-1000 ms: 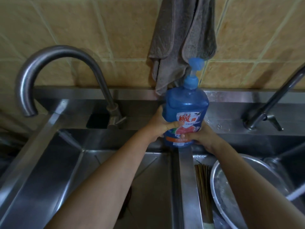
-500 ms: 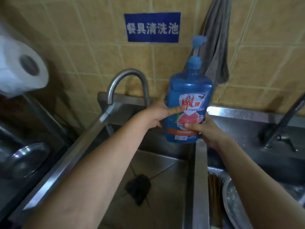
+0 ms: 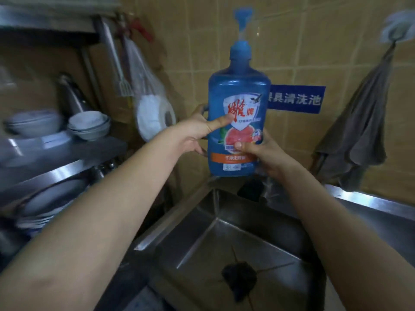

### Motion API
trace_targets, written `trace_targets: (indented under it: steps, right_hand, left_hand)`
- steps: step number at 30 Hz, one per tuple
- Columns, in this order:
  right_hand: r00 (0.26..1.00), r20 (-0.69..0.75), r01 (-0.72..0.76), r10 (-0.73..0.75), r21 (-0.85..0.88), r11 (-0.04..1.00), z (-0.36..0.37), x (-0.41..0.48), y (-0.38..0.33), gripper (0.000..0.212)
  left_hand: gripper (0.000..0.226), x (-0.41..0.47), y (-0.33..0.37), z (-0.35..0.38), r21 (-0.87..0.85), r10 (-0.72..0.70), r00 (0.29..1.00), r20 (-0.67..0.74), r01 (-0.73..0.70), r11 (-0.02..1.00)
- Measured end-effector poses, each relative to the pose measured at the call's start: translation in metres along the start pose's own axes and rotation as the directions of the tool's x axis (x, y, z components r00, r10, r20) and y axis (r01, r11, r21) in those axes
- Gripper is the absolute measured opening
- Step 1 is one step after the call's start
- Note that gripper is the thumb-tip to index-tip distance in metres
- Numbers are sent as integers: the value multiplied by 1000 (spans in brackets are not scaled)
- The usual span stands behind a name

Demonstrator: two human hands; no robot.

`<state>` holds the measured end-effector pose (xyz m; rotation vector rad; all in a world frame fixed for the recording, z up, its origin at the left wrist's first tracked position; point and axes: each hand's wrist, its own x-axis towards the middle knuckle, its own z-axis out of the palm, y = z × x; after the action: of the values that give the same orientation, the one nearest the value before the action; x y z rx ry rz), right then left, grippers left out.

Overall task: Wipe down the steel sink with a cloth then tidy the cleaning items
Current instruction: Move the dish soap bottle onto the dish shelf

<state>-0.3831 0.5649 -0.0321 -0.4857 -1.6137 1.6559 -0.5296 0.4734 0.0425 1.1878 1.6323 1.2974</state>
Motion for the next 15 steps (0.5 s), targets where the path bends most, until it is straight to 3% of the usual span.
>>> trace_targets:
  steps: [4,7,8,11,15]
  right_hand:
    - [993,113,14,-17,31,999,81,10,-13,66]
    - [985,169,9,-18,53,999,139,12,-16,63]
    - [983,185,4,-16,66,998,157,12,-16,58]
    - [967,253,-6,-17,93,996,209,11,-15,52]
    - [937,348,-13,-39,144,989,270,7,-14,66]
  left_hand:
    - [66,-46,6,-71,-22,2,989,-147,-6,1000]
    - [34,-83,7,-116,-14,-5,974,-226,2,1000]
    - [34,-95,7,-130,-10,-6,968,-252,4,1000]
    - [69,-129,3,-168,33,-3,940,-341,15,999]
    - [75,-172,-3,-210,34,-23,888,-460,43,998]
